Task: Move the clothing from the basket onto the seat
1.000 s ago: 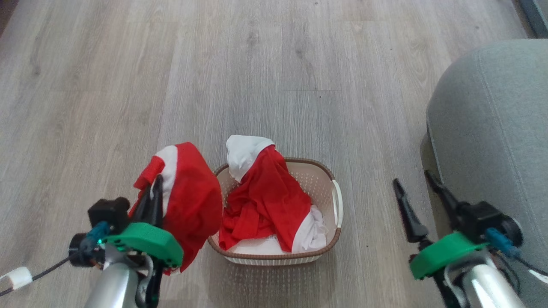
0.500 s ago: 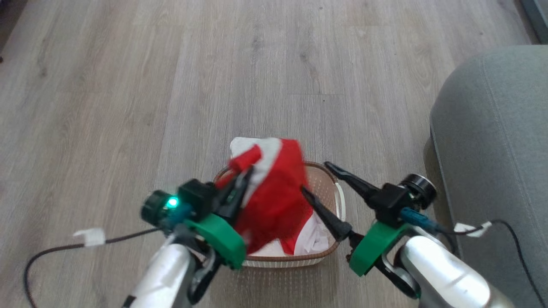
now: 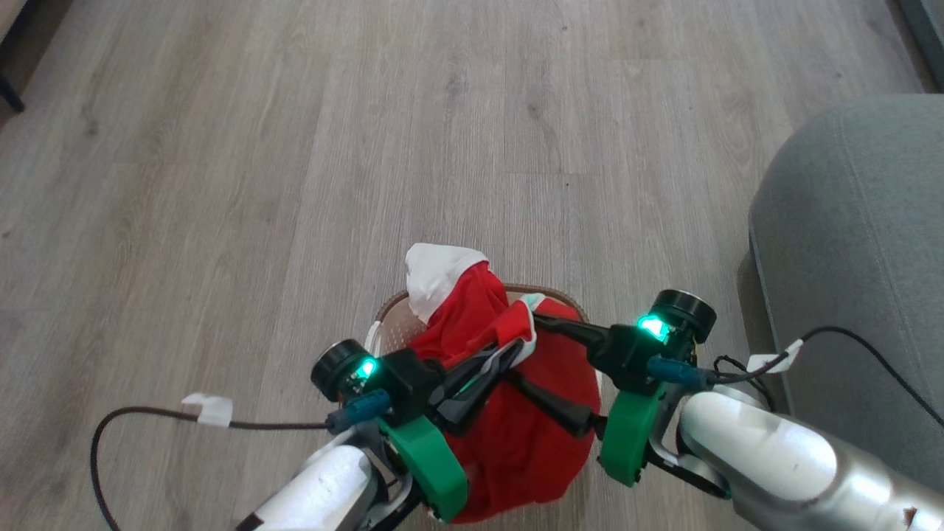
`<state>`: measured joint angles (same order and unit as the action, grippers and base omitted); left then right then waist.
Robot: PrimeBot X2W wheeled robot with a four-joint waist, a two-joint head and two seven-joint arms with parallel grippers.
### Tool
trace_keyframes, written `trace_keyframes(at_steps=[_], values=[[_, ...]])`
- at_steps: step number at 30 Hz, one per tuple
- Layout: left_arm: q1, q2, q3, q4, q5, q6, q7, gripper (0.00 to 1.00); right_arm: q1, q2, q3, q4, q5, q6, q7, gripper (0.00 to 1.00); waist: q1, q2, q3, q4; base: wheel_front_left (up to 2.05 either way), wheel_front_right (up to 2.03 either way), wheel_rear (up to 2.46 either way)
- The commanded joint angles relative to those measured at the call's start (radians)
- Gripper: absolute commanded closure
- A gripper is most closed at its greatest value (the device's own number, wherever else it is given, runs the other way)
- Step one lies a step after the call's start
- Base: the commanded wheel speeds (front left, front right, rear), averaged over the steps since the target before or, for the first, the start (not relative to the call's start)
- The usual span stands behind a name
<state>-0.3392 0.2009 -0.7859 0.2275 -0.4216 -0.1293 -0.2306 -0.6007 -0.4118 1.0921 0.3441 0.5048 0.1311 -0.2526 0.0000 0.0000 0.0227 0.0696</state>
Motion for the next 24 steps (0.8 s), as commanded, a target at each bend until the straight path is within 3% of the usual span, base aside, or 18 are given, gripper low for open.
trace_keyframes(at_steps=[1,2,3,4,12,13,14,15,16,17,24], values=[[-0.067,0.018,0.012,-0.043,-0.025,-0.001,-0.019,1.00,-0.035,-0.016,0.015,-0.012,0.027,0.000,-0.009,0.10,0.0000,0.0000,-0.005,0.003,0.00,0.00,0.00],[-0.069,0.023,0.001,-0.042,-0.038,-0.001,-0.021,1.00,-0.042,-0.019,0.024,-0.009,0.038,0.000,-0.009,0.54,0.0000,0.0000,-0.009,0.004,0.00,0.00,0.00],[-0.072,0.027,-0.007,-0.041,-0.049,-0.001,-0.023,1.00,-0.046,-0.021,0.031,-0.007,0.047,0.000,-0.009,0.84,0.0000,0.0000,-0.011,0.005,0.00,0.00,0.00],[-0.074,0.030,-0.013,-0.039,-0.059,-0.001,-0.025,1.00,-0.048,-0.023,0.037,-0.004,0.055,0.000,-0.009,1.00,0.0000,0.0000,-0.013,0.006,0.00,0.00,0.00],[-0.082,0.041,-0.013,-0.024,-0.090,-0.001,-0.030,1.00,-0.047,-0.028,0.048,0.007,0.085,0.000,-0.009,1.00,0.0000,0.0000,-0.020,-0.002,0.00,0.00,0.00],[-0.081,0.040,-0.007,-0.025,-0.090,-0.001,-0.031,0.86,-0.045,-0.029,0.047,0.007,0.088,0.000,-0.009,1.00,0.0000,0.0000,-0.020,-0.005,0.00,0.00,0.00],[-0.079,0.038,0.000,-0.026,-0.088,-0.001,-0.031,0.63,-0.044,-0.030,0.043,0.007,0.091,0.000,-0.009,1.00,0.0000,0.0000,-0.019,-0.008,0.00,0.00,0.00],[-0.077,0.037,0.006,-0.026,-0.086,-0.001,-0.031,0.50,-0.043,-0.032,0.038,0.007,0.093,0.000,-0.009,1.00,0.0000,0.0000,-0.019,-0.011,0.00,0.00,0.00],[-0.074,0.036,0.014,-0.026,-0.082,-0.001,-0.031,0.16,-0.041,-0.033,0.030,0.007,0.094,0.000,-0.009,1.00,0.0000,0.0000,-0.018,-0.015,0.00,0.00,0.00],[-0.071,0.035,0.020,-0.026,-0.079,-0.001,-0.031,0.00,-0.039,-0.035,0.023,0.007,0.094,0.000,-0.009,1.00,0.0000,0.0000,-0.017,-0.019,0.00,0.00,0.00],[-0.049,0.016,0.085,-0.026,-0.031,0.011,-0.031,0.00,-0.026,-0.055,-0.058,-0.003,0.086,0.000,-0.009,1.00,0.0000,0.0000,0.011,-0.077,0.00,0.00,0.00]])
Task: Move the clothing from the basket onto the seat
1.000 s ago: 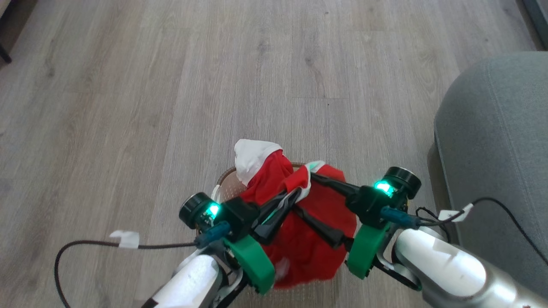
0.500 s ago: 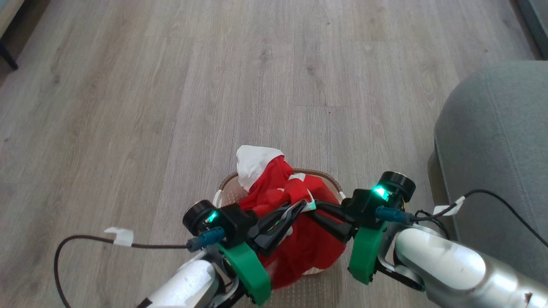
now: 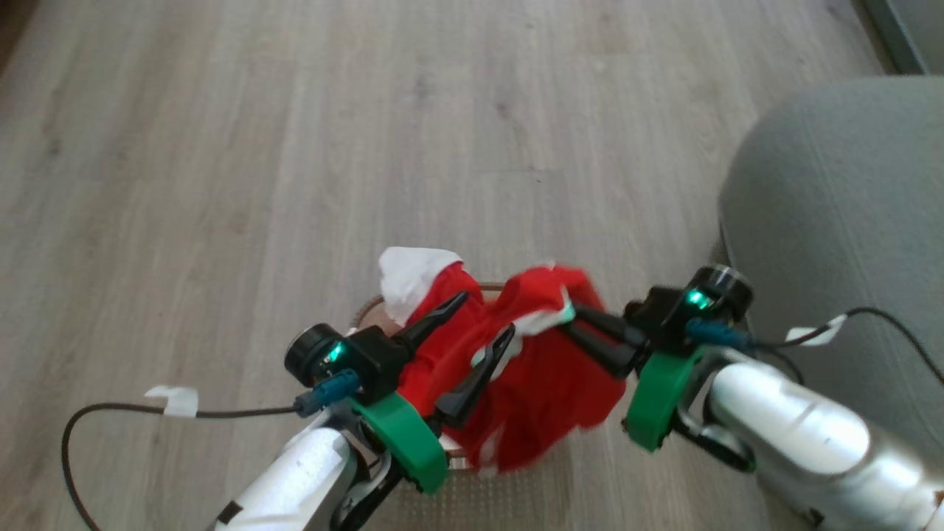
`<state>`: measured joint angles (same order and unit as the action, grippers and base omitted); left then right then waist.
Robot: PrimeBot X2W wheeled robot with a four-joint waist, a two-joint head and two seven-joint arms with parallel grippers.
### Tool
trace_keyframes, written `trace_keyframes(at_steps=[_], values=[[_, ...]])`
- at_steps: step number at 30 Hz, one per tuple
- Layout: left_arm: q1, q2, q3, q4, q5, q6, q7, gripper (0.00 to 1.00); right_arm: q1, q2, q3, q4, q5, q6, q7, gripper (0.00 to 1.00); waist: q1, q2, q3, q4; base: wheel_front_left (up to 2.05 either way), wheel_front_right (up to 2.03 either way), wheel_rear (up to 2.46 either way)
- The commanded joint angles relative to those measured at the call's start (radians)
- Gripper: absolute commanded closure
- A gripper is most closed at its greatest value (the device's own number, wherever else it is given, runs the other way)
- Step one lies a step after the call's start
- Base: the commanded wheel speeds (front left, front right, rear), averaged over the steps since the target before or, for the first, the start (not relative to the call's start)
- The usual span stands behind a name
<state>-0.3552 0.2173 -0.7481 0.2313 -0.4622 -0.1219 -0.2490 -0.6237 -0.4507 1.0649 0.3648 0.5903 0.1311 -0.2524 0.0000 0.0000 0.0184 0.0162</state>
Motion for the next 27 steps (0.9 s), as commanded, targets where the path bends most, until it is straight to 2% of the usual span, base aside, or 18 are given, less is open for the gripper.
trace_keyframes(at_steps=[1,2,4,5,11,17,22,27], values=[[-0.031,-0.004,0.056,-0.030,0.019,0.004,-0.013,0.00,-0.001,-0.020,-0.047,-0.026,-0.004,0.000,-0.009,1.00,0.0000,0.0000,0.022,-0.039,0.00,0.00,0.00],[-0.031,-0.004,0.056,-0.030,0.019,0.004,-0.013,0.00,-0.001,-0.020,-0.047,-0.026,-0.004,0.000,-0.009,1.00,0.0000,0.0000,0.022,-0.039,0.00,0.00,0.00],[-0.021,-0.016,0.075,-0.030,0.043,0.001,-0.013,0.00,0.004,-0.032,-0.090,-0.033,-0.018,0.000,-0.009,1.00,0.0000,0.0000,0.040,-0.093,0.00,0.00,0.00],[-0.021,-0.016,0.075,-0.030,0.043,0.001,-0.013,0.00,0.004,-0.032,-0.090,-0.033,-0.018,0.000,-0.009,1.00,0.0000,0.0000,0.040,-0.093,0.00,0.00,0.00],[-0.007,-0.048,0.097,-0.027,0.076,-0.005,-0.013,0.00,0.018,-0.061,-0.172,-0.046,-0.043,0.000,-0.009,1.00,0.0000,0.0000,0.063,-0.220,0.00,0.00,0.00],[-0.012,-0.084,0.072,-0.026,0.087,-0.008,-0.013,0.00,0.039,-0.090,-0.252,-0.062,-0.067,0.000,-0.009,1.00,0.0000,0.0000,0.088,-0.332,0.00,0.00,0.00],[-0.035,-0.089,0.029,-0.025,0.075,-0.008,-0.013,0.00,0.053,-0.101,-0.298,-0.074,-0.084,0.000,-0.009,1.00,0.0000,0.0000,0.103,-0.382,0.00,0.00,0.00],[-0.054,-0.083,0.006,-0.019,0.072,-0.009,-0.013,0.00,0.060,-0.103,-0.325,-0.087,-0.097,0.000,-0.009,1.00,0.0000,0.0000,0.120,-0.394,0.00,0.00,0.00]])
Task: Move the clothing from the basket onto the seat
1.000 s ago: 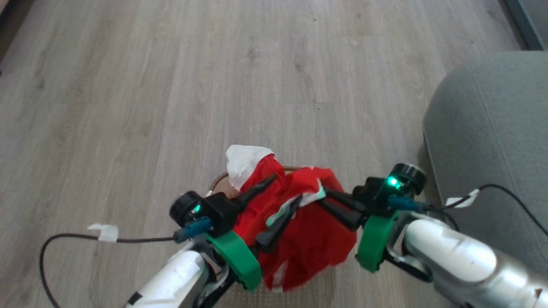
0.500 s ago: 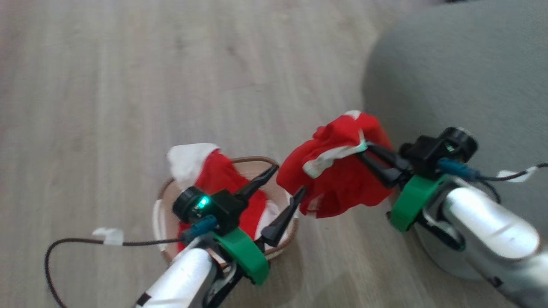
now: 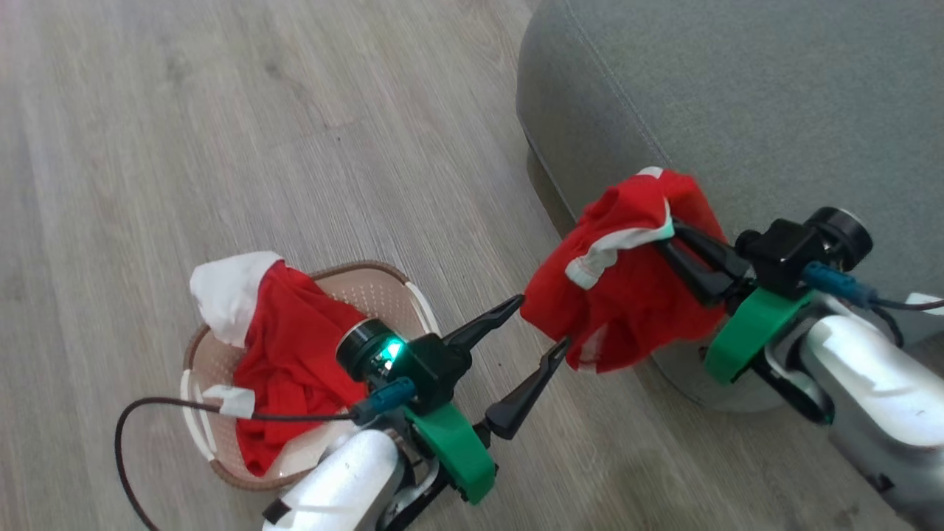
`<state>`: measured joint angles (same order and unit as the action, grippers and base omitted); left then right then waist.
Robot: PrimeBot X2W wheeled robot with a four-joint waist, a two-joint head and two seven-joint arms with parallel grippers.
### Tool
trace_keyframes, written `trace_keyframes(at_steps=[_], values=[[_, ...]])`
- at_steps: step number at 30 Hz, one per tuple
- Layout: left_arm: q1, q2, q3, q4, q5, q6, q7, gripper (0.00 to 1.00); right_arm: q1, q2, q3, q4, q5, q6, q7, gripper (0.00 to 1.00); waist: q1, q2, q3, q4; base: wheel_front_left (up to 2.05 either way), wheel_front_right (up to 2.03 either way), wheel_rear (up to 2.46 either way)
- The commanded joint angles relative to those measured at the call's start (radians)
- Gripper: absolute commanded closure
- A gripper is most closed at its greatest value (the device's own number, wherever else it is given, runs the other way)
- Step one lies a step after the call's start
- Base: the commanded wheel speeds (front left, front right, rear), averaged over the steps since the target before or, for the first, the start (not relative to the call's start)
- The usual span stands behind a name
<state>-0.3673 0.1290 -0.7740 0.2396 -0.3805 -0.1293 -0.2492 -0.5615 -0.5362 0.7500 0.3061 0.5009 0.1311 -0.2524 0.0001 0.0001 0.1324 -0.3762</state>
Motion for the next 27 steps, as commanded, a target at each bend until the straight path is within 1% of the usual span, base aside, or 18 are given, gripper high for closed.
trace_keyframes(at_steps=[1,4,7,9,10,11,13,16,19,20,21,23,25,27], values=[[-0.046,0.006,0.029,-0.028,-0.010,-0.001,-0.013,0.00,-0.002,-0.018,-0.022,-0.029,-0.009,0.000,-0.009,1.00,-0.0001,-0.0001,0.012,0.000,0.00,0.00,0.00],[-0.060,0.012,0.023,-0.032,-0.011,-0.001,-0.013,0.00,-0.011,-0.017,-0.083,-0.025,-0.018,0.000,-0.009,1.00,-0.0001,-0.0001,0.042,0.005,0.00,0.00,0.00],[-0.087,0.027,0.028,-0.036,-0.003,-0.001,-0.013,0.00,-0.046,0.002,-0.181,-0.004,-0.032,0.000,-0.009,1.00,-0.0001,-0.0001,0.106,0.011,0.00,0.00,0.00],[-0.110,0.038,0.032,-0.042,0.006,-0.001,-0.013,0.00,-0.079,0.027,-0.266,0.020,-0.018,0.000,-0.009,1.00,-0.0001,-0.0001,0.167,0.022,0.00,0.00,0.00],[-0.123,0.044,0.035,-0.046,0.011,-0.001,-0.013,0.00,-0.105,0.025,-0.301,0.034,-0.027,0.000,-0.009,1.00,-0.0001,-0.0001,0.202,0.030,0.00,0.00,0.00],[-0.150,0.057,0.039,-0.052,0.018,-0.001,-0.013,0.00,-0.168,0.018,-0.406,0.072,-0.026,0.000,-0.009,1.00,-0.0001,-0.0001,0.270,0.051,0.00,0.00,0.00],[-0.180,0.072,0.035,-0.058,0.028,-0.001,-0.013,0.00,-0.241,-0.018,-0.503,0.123,-0.056,0.000,-0.009,1.00,-0.0001,-0.0001,0.342,0.081,0.00,0.00,0.00],[-0.227,0.095,0.041,-0.073,0.037,-0.001,-0.013,0.00,-0.361,-0.057,-0.658,0.201,-0.056,0.000,-0.009,1.00,-0.0001,-0.0001,0.455,0.130,0.00,0.00,0.00],[-0.266,0.113,0.062,-0.093,0.047,-0.001,-0.013,0.00,-0.489,-0.100,-0.782,0.282,-0.061,0.000,-0.009,1.00,-0.0001,-0.0001,0.562,0.180,0.00,0.00,0.00],[-0.277,0.114,0.072,-0.102,0.054,-0.001,-0.013,0.00,-0.537,-0.117,-0.835,0.303,-0.059,0.000,-0.009,1.00,-0.0001,-0.0001,0.592,0.200,0.00,0.00,0.00],[-0.277,0.114,0.072,-0.102,0.054,-0.001,-0.013,0.00,-0.537,-0.117,-0.835,0.303,-0.059,0.000,-0.009,1.00,-0.0001,-0.0001,0.592,0.200,0.00,0.00,0.00],[-0.296,0.112,0.098,-0.129,0.072,0.004,-0.013,0.00,-0.630,-0.148,-0.950,0.341,-0.052,0.000,-0.009,1.00,-0.0001,-0.0001,0.653,0.235,0.00,0.00,0.00],[-0.307,0.111,0.128,-0.159,0.086,0.011,-0.013,0.00,-0.703,-0.183,-1.027,0.375,-0.079,0.000,-0.009,1.00,-0.0001,-0.0001,0.715,0.261,0.00,0.00,0.00],[-0.314,0.110,0.153,-0.188,0.098,0.012,-0.013,0.00,-0.762,-0.198,-1.084,0.413,-0.108,0.000,-0.009,1.00,-0.0001,-0.0001,0.770,0.278,0.00,0.00,0.00]])
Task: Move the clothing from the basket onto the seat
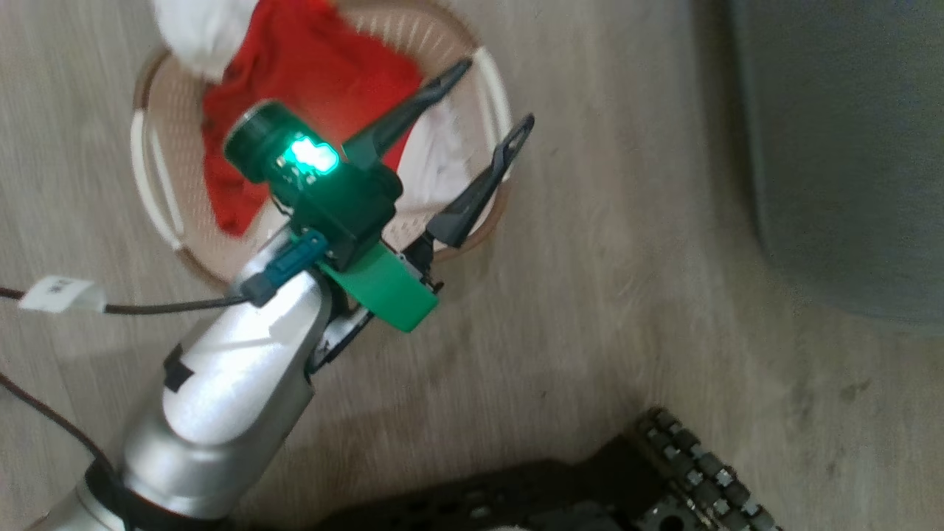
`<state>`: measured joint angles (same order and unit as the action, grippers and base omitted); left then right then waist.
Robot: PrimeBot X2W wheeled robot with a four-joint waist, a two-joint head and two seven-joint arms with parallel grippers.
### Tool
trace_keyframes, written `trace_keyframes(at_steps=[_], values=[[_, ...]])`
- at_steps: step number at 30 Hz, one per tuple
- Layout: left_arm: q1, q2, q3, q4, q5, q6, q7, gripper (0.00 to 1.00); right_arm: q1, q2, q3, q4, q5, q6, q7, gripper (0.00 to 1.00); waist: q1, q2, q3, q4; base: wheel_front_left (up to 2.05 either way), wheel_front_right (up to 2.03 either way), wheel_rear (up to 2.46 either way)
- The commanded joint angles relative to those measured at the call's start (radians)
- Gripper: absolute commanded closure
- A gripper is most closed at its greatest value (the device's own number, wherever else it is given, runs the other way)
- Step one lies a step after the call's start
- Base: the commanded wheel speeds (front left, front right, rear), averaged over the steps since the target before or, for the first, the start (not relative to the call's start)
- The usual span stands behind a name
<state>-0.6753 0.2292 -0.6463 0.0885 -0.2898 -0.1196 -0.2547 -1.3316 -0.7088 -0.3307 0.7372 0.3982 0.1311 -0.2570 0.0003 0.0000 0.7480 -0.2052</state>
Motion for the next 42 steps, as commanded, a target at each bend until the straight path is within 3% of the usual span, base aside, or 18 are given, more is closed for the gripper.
trace_keyframes(at_steps=[1,6,12,17,18,19,24,29,35,42], values=[[-0.007,0.009,0.036,-0.049,0.013,0.002,-0.007,0.00,-0.016,-0.026,-0.028,0.002,-0.018,0.000,-0.004,1.00,-0.0003,0.0000,0.180,0.111,0.00,0.00,0.00],[0.015,0.013,0.075,-0.086,0.034,0.004,-0.007,0.00,-0.068,0.003,-0.159,0.114,-0.087,0.000,-0.003,1.00,-0.0003,0.0000,0.282,0.107,0.00,0.00,0.00],[0.057,0.047,0.118,-0.084,0.054,0.008,-0.007,0.00,-0.036,0.111,-0.237,0.124,-0.155,0.000,-0.004,1.00,-0.0003,0.0000,0.303,0.056,0.00,0.00,0.00],[0.074,0.060,0.140,-0.083,0.062,0.007,-0.007,0.00,0.022,0.173,-0.266,0.095,-0.175,0.000,-0.005,0.53,-0.0003,0.0000,0.252,0.020,0.00,0.00,0.00],[0.075,0.061,0.143,-0.082,0.062,0.006,-0.007,0.00,0.034,0.181,-0.261,0.090,-0.177,0.000,-0.005,0.13,-0.0003,0.0000,0.240,0.015,0.00,0.00,0.00],[0.076,0.060,0.146,-0.079,0.061,0.006,-0.007,0.00,0.046,0.189,-0.256,0.089,-0.176,0.000,-0.005,0.00,-0.0003,0.0000,0.225,0.010,0.00,0.00,0.00],[0.100,0.038,0.143,-0.028,0.039,0.002,-0.007,0.00,0.150,0.202,-0.184,0.083,-0.217,0.000,-0.005,0.00,-0.0003,0.0000,0.102,0.002,0.00,0.00,0.00],[0.155,-0.020,0.156,0.035,-0.010,-0.003,-0.007,0.00,0.313,0.208,-0.052,0.036,-0.228,0.000,-0.005,0.00,-0.0003,0.0000,-0.087,0.028,0.00,0.00,0.00],[0.277,-0.075,0.261,0.069,-0.046,0.001,-0.007,0.00,0.537,0.267,0.091,-0.167,-0.194,0.000,-0.005,0.00,-0.0003,0.0000,-0.294,0.061,0.00,0.00,0.00],[0.376,-0.116,0.404,0.085,-0.050,0.015,-0.007,0.00,0.749,0.347,0.194,-0.362,-0.155,0.000,-0.005,0.00,-0.0003,0.0000,-0.427,0.118,0.00,0.00,0.00]])
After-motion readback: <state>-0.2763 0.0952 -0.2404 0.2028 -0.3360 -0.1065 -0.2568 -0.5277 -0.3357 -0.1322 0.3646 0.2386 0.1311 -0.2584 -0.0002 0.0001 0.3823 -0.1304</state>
